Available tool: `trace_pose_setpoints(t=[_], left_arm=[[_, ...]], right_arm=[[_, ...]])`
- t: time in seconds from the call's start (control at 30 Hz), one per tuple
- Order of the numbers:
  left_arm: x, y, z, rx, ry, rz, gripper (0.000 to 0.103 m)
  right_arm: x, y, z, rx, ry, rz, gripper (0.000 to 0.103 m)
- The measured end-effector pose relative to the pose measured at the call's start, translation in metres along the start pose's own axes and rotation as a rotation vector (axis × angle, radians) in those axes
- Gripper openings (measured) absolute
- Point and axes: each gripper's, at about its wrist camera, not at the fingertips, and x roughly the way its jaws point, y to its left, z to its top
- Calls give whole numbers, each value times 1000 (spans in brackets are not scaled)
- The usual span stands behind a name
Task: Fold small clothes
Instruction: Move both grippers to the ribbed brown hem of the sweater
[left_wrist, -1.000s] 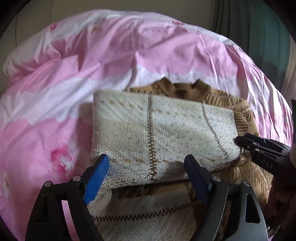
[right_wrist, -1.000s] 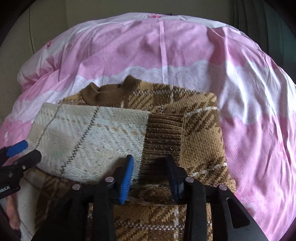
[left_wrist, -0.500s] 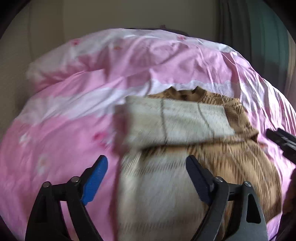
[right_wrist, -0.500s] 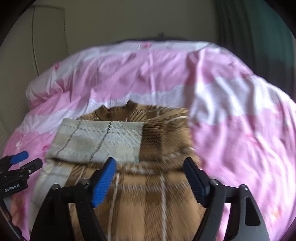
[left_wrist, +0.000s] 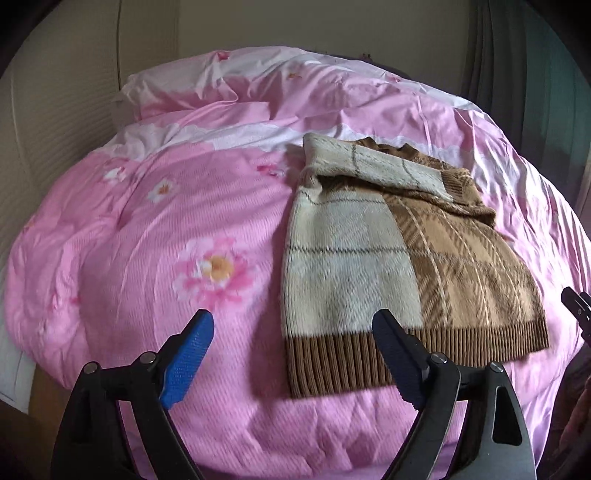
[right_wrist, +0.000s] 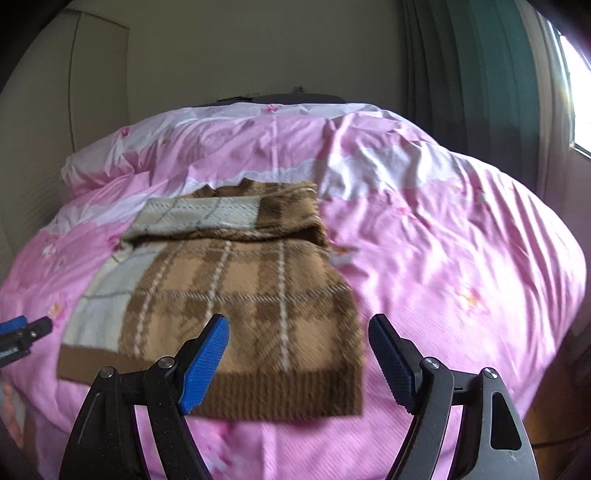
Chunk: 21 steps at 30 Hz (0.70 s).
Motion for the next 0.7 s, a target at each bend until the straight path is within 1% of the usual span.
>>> trace_pose_setpoints(t=[0.03, 0.1, 0.2, 0.27, 0.37, 0.47, 0.53, 0.7], left_arm=[[1, -1, -3, -2, 7, -5, 85], [5, -4, -9, -4, 18, -10, 78], [8, -9, -15, 10, 20, 10, 73], [8, -11, -20, 0, 12, 12, 72], [13, -12, -27, -5, 23, 13, 72], [18, -11, -33, -14, 41, 15, 67], [21, -11, -35, -7, 45, 29, 65], [27, -10, -40, -16, 56, 30, 64]], right_arm=[[-1, -3, -3, 6, 5, -6, 78], [-2, -9, -8, 15, 9, -19, 78], [-3, -16, -16, 22, 12, -43, 78], [-3, -20, -21, 23, 15, -55, 78], [2, -26, -30, 33, 29, -68, 78], [8, -30, -38, 55, 54, -71, 78], [12, -33, -42, 65, 73, -72, 78], [21, -39, -48, 87, 101, -81, 77]])
